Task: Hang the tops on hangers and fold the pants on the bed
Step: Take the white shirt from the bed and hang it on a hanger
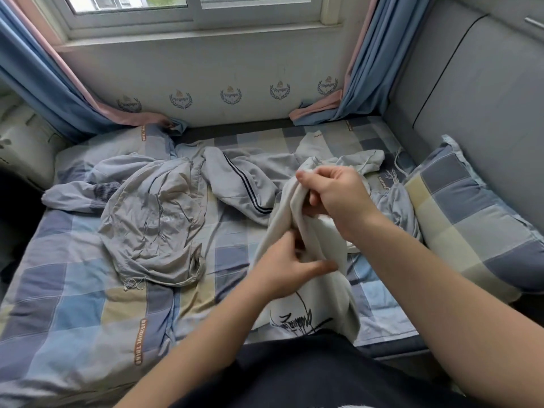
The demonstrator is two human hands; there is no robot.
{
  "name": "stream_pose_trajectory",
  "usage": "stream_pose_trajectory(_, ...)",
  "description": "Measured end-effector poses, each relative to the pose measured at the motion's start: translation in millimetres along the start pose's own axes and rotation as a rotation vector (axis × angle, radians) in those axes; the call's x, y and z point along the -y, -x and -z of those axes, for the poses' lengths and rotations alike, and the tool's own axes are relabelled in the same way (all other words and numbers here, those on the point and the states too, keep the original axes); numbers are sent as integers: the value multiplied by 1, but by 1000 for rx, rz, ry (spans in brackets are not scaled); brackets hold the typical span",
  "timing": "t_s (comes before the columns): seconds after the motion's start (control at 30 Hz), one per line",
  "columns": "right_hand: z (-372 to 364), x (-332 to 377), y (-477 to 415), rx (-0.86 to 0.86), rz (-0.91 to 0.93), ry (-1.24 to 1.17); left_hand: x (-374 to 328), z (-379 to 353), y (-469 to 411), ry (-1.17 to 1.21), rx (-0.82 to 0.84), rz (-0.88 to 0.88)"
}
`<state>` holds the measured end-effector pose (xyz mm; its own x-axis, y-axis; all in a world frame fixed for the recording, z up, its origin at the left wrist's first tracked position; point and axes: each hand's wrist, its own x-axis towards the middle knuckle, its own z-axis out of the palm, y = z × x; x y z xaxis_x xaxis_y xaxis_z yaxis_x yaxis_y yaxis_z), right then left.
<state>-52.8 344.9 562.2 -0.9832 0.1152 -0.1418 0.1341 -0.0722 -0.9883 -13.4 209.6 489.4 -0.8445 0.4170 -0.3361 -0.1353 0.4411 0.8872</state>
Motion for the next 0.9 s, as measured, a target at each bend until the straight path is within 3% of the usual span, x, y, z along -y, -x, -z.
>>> stream_pose_trajectory(0.13, -12, 10, 1, 7, 5, -92, 15, -11, -13, -113, -325, 45)
stream_pose_trajectory(0.3, 11, -23, 7, 62, -13, -87, 23, 18, -19, 529, -454, 59)
stream_pose_trajectory(0.43, 38, -85, 25, 133, -127, 251, 19, 41, -17, 738, -507, 78)
stream_pose_trajectory(0.5, 38, -116, 41, 230, -183, 275, 11, 46, -16, 819, -456, 55)
stream_pose_trajectory(0.6, 28, -148, 53, 253, -189, 391, 0, 44, -15, 796, -358, 10)
stream_pose_trajectory(0.7, 30, -146, 44, 100, -107, 616, 0, 52, -14, 745, -425, 12)
stream_pose_trajectory(0.8, 41, -126, 31, 5, -118, 540, 12, 72, -18, 755, -500, 25)
stream_pose_trajectory(0.9, 43, -98, 22, -55, -180, 355, 22, 76, -14, 649, -446, 32)
